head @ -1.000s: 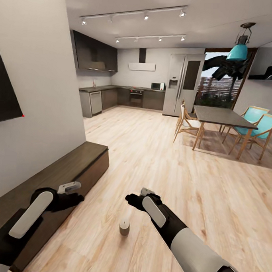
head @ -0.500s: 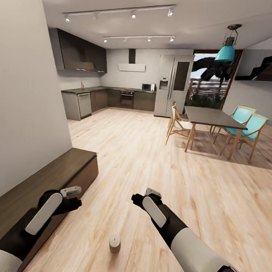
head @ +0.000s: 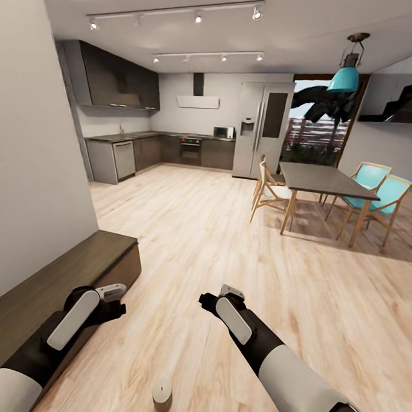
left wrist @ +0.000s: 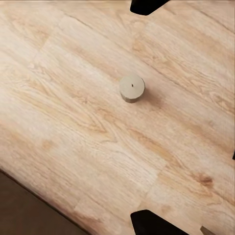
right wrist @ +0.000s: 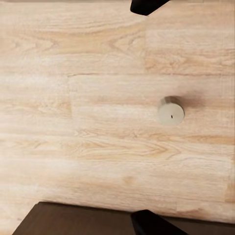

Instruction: Place each of the two pumpkins and all three candles from the living room inside a cabinet in the living room (use any cabinet), then make sure every cabinet is closed, and position the cauldron so it is next to a table in the living room.

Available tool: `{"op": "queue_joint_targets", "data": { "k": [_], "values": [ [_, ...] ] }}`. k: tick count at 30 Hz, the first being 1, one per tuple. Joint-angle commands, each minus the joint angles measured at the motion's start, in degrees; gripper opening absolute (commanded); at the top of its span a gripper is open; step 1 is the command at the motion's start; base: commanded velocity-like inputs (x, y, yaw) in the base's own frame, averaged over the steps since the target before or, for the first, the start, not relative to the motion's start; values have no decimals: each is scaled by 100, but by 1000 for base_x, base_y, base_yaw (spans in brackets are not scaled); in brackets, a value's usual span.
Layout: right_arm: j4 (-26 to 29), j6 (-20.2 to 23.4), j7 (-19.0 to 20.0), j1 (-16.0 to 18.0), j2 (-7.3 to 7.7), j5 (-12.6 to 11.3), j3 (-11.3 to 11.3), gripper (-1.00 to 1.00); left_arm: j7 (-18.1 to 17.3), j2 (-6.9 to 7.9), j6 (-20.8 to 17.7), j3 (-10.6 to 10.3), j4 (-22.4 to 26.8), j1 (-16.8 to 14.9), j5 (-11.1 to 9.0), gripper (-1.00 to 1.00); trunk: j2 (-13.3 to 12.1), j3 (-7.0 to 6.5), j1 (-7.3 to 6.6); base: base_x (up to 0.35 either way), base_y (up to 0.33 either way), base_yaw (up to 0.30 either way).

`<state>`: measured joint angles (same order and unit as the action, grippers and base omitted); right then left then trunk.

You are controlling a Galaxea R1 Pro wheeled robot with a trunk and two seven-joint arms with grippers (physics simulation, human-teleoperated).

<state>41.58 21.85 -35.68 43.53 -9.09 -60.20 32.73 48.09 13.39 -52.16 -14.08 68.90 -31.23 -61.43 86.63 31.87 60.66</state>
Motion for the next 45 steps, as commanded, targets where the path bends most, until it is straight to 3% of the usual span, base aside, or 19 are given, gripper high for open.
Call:
{"op": "queue_joint_targets", "data": {
  "k": [1, 7, 13, 16, 22, 29, 39, 45],
  "values": [
    [8, 13, -34, 6, 3, -28, 19, 100, 57, 6, -6, -15, 11, -6, -53, 100, 3, 6, 3, 255, -241, -62],
    [8, 13, -21, 6, 3, -27, 23, 100, -57, 5, -20, -44, 22, -5, -66, 100, 3, 0, 3, 212, -203, -206],
    [8, 14, -20, 6, 3, -29, 23, 100, -952, 39, -42, -46, -96, -18, -45, 100, 3, -16, 3, 207, -130, -264],
    [8, 22, -37, 6, 3, -27, 27, 100, -1096, 66, -46, -20, -149, -22, -34, 100, 3, -21, 3, 150, -83, -190],
    [15, 92, -87, 5, 3, -20, 47, 100, -1164, 91, -58, 7, -159, -24, -35, 100, 3, -22, 3, 26, -16, -35],
    [27, 122, -506, 6, -17, -18, 106, 100, -1165, 102, -66, 19, -109, -24, -36, 100, 284, 103, 156, 2, -1, -3],
    [34, 148, -545, 6, -48, -33, 105, 100, -1147, 76, -66, 12, -163, -24, -45, 100, 685, 283, 376, 0, 0, 0],
    [34, 490, -537, 7, -62, -89, 63, 100, -1136, 59, -88, -36, -117, -17, -57, 100, 926, 390, 508, 0, 0, 0]
  ]
}}
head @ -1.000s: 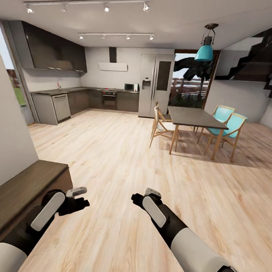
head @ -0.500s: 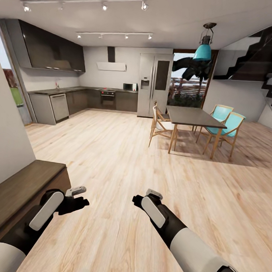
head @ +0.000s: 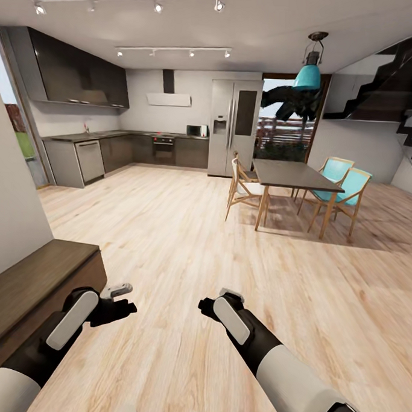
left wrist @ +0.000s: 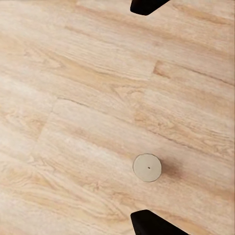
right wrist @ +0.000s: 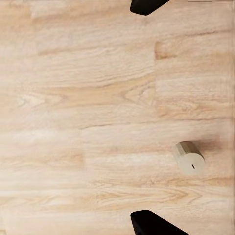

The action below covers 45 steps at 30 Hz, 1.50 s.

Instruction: Place each of the two pumpkins and all three candles from the living room inside a cabinet in the living room (use any cabinet), then make sure every cabinet is closed, and position the cauldron so it is next to a table in the living room.

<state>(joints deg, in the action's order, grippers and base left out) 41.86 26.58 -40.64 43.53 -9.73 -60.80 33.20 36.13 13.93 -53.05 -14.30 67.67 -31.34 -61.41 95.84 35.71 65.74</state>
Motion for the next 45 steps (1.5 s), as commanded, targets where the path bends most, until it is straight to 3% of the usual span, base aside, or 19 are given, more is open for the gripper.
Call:
{"op": "queue_joint_targets", "data": {
  "k": [1, 6, 15, 37, 45],
  "values": [
    [5, 73, -39, 6, 9, -36, 11, 100, 57, 17, -4, -18, 23, -5, -64, 100, 45, 25, 22, 0, 0, 0],
    [-8, 268, 1, 6, 16, -52, 3, 100, 75, 50, 4, -24, -13, 13, -61, 100, 246, 114, 132, 0, 0, 0],
    [4, 318, 105, 6, -8, -55, 9, 100, 37, 10, 65, -17, -510, 31, -38, 100, 607, 276, 330, 0, 0, 0],
    [-14, 341, 118, 6, 41, -55, 7, 100, 27, 35, 74, -2, -549, 30, -34, 100, 1489, 671, 813, 0, 0, 0],
    [-20, 291, 529, 5, 65, -21, 11, 100, 35, -23, 75, -22, -710, 15, -32, 100, 1810, 814, 989, 0, 0, 0]
  ]
}}
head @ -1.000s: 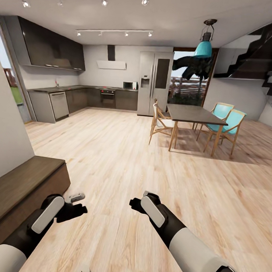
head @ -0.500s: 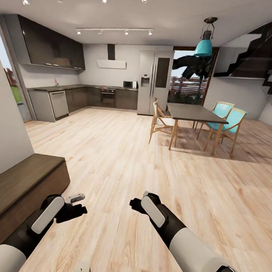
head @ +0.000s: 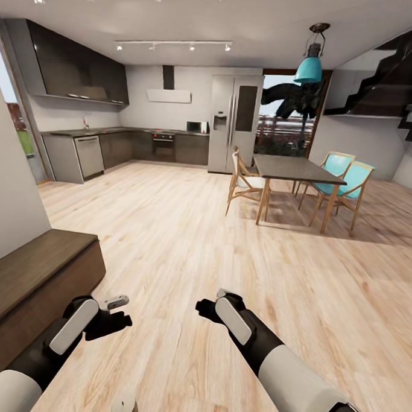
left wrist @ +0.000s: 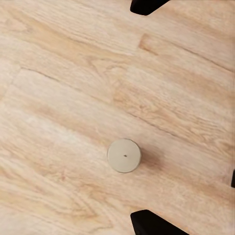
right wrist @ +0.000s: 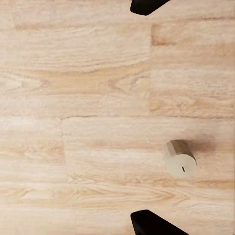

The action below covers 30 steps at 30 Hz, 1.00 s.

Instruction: Place each of the two pumpkins and all three candles from the living room inside a cabinet in the living room (use any cabinet), then make sure every cabinet is closed, and position the cauldron so it is next to a table in the living room.

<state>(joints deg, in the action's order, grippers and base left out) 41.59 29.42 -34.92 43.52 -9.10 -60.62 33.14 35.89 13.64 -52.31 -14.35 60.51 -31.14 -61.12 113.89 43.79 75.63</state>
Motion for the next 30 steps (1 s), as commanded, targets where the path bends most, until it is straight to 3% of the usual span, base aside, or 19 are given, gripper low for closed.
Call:
{"op": "queue_joint_targets", "data": {
  "k": [1, 30],
  "values": [
    [7, 10, -19, 7, 4, -32, 20, 100, 59, 3, 2, -17, 2, -5, -62, 100, 45, 24, 22, 0, 0, 0],
    [38, 64, -17, 7, -44, 15, 54, 100, 67, 25, 7, -16, -6, -6, -60, 100, 1208, 545, 659, 0, 0, 0]
  ]
}}
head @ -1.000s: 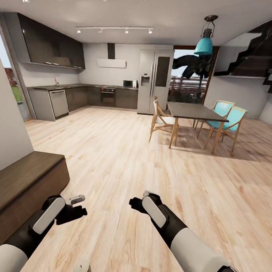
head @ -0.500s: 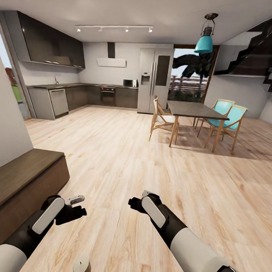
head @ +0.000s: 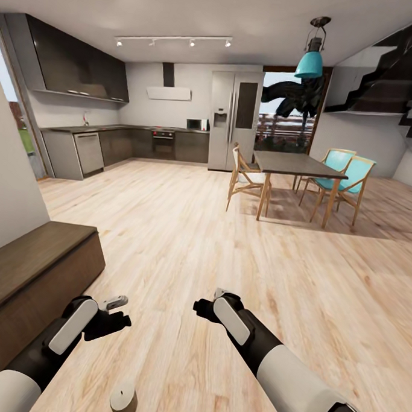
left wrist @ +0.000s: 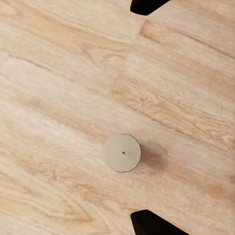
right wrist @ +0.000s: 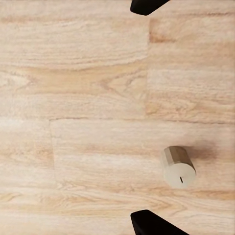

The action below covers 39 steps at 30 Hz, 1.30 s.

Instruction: Place each of the two pumpkins and all three candles from the living room inside a cabinet in the living room (use any cabinet), then make sure every cabinet is closed, and position the cauldron so it is next to a table in the living room.

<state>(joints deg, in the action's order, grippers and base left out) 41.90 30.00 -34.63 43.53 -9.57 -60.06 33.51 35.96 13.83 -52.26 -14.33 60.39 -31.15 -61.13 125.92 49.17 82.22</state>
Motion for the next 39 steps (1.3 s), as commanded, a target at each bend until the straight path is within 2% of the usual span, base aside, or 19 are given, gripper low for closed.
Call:
{"op": "queue_joint_targets", "data": {
  "k": [1, 6, 10, 13, 18, 19, 20, 22, 23, 27, 30, 39],
  "values": [
    [12, 7, -46, 4, 1, -41, 16, 100, 58, 6, 7, -17, 2, -5, -59, 100, 44, 24, 22, 0, 0, 0],
    [22, 6, -25, 4, -8, -43, 15, 100, 52, 35, 18, -16, -115, -14, -38, 100, 245, 114, 131, 0, 0, 0],
    [28, 2, 123, 6, -14, -58, 3, 100, 23, 47, 17, 8, -218, -21, 179, 100, 405, 186, 219, 0, 0, 0],
    [28, 5, 339, 6, -24, -62, 5, 100, -158, 64, 20, 19, -264, -28, 279, 100, 526, 240, 285, 0, 0, 0],
    [29, 6, 432, 5, -29, -59, 6, 100, -267, 299, 23, 26, -281, -31, 331, 100, 726, 330, 395, 0, 0, 0],
    [27, 10, 436, 4, -32, -58, 6, 100, -276, 387, 23, 30, -283, -31, 465, 100, 766, 348, 417, 0, 0, 0],
    [24, 11, 437, 5, -34, -58, 6, 100, -278, 398, 23, 32, -286, -31, 559, 100, 807, 366, 439, 0, 0, 0],
    [26, 13, 439, 6, -35, -58, 6, 100, -281, 383, 29, 35, -307, -31, 736, 100, 887, 401, 483, 0, 0, 0],
    [24, 14, 439, 6, -36, -58, 6, 100, -284, 319, 50, 34, -340, -31, 810, 100, 927, 419, 505, 0, 0, 0],
    [27, 14, 439, 7, -36, -58, 6, 100, -290, 114, 285, 22, -447, -31, 1000, 100, 1087, 491, 593, 0, 0, 0],
    [27, 9, 439, 6, -36, -58, 6, 100, -296, 54, 377, 25, -474, -31, 1140, 100, 1208, 545, 659, 0, 0, 0],
    [24, 6, 440, 6, -36, -58, 6, 100, -309, 34, 409, 27, -484, -31, 1190, 100, 1569, 707, 856, 0, 0, 0]
  ]
}}
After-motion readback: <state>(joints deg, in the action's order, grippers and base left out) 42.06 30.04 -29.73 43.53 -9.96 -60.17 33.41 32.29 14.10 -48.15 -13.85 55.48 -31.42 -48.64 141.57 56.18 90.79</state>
